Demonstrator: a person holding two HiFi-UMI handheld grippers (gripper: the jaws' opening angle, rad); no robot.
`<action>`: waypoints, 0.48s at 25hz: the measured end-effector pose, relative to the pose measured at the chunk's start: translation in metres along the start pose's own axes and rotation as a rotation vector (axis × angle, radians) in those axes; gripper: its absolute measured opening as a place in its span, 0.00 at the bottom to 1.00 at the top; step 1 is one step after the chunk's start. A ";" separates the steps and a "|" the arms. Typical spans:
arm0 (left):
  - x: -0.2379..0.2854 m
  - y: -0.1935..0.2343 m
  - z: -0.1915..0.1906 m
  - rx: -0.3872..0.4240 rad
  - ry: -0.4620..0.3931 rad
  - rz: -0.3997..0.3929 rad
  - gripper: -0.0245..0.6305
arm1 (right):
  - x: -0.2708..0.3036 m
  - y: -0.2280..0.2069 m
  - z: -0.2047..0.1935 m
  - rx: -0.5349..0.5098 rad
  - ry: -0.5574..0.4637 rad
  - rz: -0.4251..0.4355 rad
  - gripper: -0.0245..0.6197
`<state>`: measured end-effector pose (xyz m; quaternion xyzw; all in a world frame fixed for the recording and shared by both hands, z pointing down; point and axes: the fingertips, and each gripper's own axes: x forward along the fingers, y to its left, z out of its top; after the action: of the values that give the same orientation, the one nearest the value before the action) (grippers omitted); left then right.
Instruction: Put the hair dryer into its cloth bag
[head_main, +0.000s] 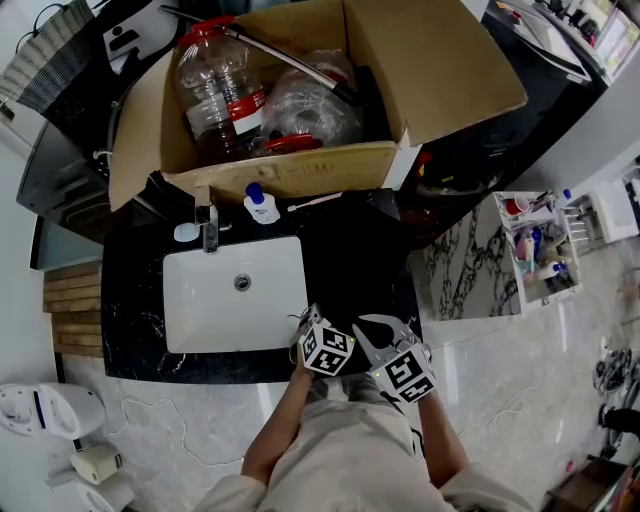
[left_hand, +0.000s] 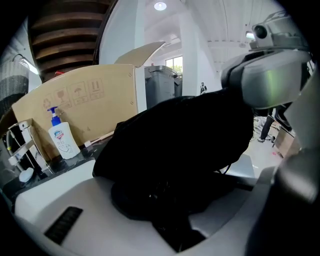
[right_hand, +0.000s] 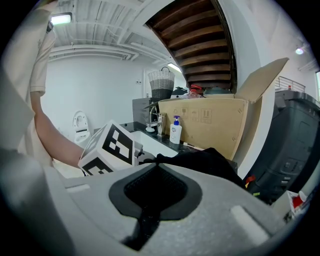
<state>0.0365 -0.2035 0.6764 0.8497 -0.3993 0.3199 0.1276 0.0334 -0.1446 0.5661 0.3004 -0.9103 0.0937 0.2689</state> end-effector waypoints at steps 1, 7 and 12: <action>-0.002 0.000 -0.001 -0.001 -0.003 -0.003 0.18 | 0.000 0.000 0.000 0.001 0.000 -0.003 0.06; -0.013 -0.006 -0.012 -0.007 -0.001 -0.025 0.22 | 0.003 -0.002 -0.004 0.006 0.002 -0.021 0.06; -0.027 -0.007 -0.020 -0.022 0.006 -0.026 0.25 | 0.008 -0.002 -0.011 0.000 0.019 -0.030 0.06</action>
<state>0.0205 -0.1732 0.6743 0.8525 -0.3911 0.3163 0.1421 0.0344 -0.1464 0.5795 0.3132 -0.9031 0.0924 0.2788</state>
